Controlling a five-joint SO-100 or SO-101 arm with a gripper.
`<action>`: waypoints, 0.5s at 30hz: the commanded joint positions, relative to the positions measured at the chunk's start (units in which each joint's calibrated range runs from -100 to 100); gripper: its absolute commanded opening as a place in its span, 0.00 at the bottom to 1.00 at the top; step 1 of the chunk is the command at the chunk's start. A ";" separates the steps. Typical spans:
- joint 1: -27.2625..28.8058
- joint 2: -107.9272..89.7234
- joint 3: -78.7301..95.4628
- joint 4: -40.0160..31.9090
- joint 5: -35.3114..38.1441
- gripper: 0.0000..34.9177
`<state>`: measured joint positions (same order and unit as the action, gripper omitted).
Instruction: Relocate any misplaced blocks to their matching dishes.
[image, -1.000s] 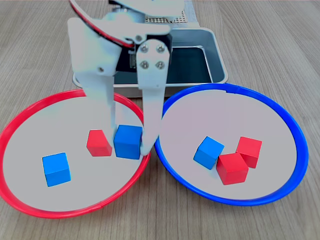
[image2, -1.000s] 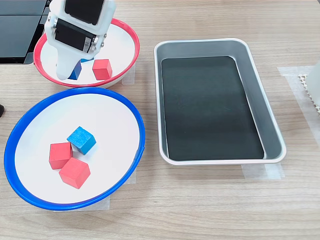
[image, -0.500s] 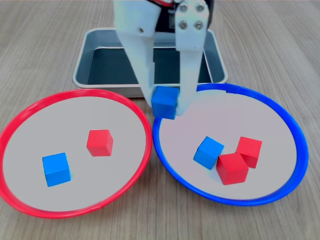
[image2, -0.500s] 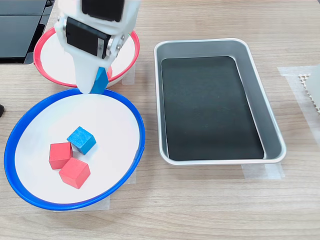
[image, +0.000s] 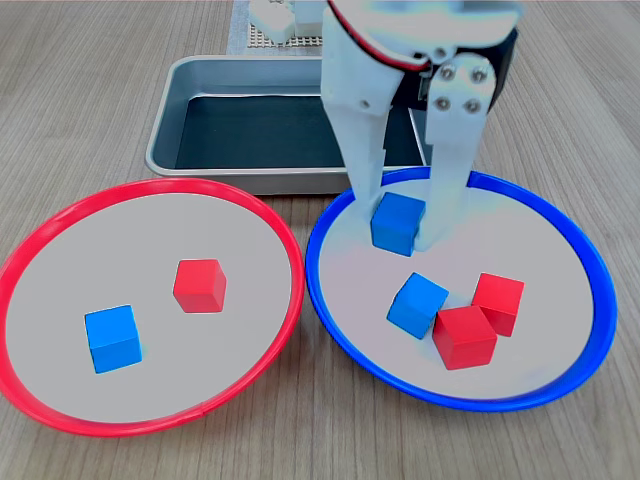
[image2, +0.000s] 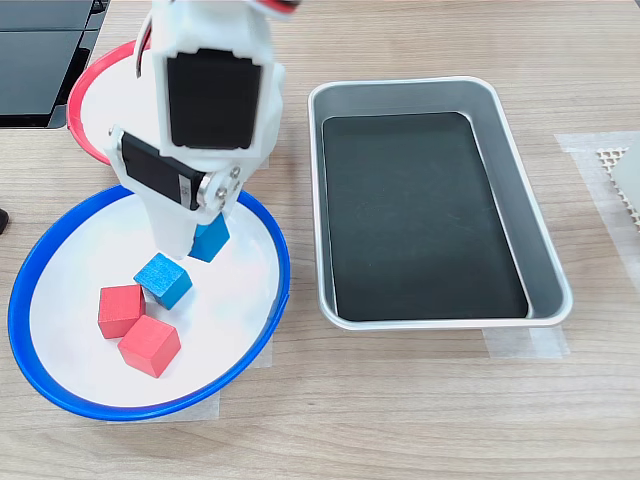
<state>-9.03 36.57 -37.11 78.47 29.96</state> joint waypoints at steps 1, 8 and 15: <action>-0.71 2.11 -4.35 0.65 -0.78 0.01; -1.28 5.26 -5.44 -1.83 -1.17 0.01; -2.03 6.37 -5.81 -2.32 -1.17 0.07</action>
<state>-10.35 43.56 -40.65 76.59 28.89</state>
